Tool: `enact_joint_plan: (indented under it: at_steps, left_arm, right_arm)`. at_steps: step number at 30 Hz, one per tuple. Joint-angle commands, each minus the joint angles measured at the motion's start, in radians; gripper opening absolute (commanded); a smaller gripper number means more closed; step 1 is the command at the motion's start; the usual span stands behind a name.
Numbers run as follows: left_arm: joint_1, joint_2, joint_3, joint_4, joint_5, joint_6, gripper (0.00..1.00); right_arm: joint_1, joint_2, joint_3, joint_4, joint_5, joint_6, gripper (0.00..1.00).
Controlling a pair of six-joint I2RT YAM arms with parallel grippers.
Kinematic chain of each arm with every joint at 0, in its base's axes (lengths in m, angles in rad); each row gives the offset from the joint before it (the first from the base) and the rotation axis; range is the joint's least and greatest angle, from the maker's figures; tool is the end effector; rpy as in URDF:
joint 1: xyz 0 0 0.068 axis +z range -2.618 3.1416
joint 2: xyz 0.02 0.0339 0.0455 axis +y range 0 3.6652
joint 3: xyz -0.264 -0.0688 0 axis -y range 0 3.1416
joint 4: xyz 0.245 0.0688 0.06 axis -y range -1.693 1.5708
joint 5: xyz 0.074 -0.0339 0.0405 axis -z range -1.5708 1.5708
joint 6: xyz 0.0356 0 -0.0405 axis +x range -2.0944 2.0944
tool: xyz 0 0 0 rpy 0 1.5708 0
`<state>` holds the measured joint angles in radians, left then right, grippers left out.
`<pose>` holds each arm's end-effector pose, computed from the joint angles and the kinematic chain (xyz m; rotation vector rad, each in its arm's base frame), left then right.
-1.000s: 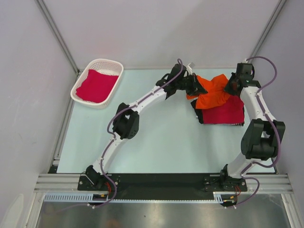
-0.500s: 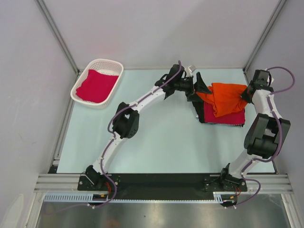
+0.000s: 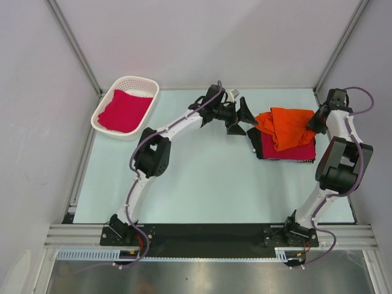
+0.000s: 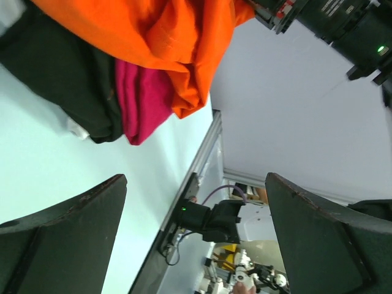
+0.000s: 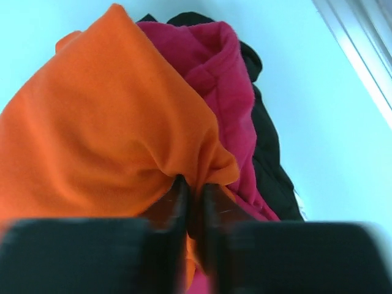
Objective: Fold and stack the t-shirts
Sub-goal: Put the neatly folded tshirt into the corner of the board with both arms
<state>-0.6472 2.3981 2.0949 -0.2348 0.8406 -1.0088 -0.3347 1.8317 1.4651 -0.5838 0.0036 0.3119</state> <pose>0.4228 -0.3528 0.2262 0.1695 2.4985 -1.7489 0.3797 -0.1322 0.2476 0.8024 2.3902 -0.0137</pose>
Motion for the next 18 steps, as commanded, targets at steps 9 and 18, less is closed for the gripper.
enact_joint_plan:
  at_steps: [9,18]
  left_arm:
    - [0.000,-0.091,0.042,-0.101,-0.035,0.134,1.00]
    - [-0.017,-0.091,0.017,-0.095,-0.029,0.139,1.00]
  right_arm:
    - [0.106,-0.219,0.011,-0.039,0.121,-0.039,1.00]
    - [0.174,-0.368,-0.011,-0.099,0.006,0.012,1.00]
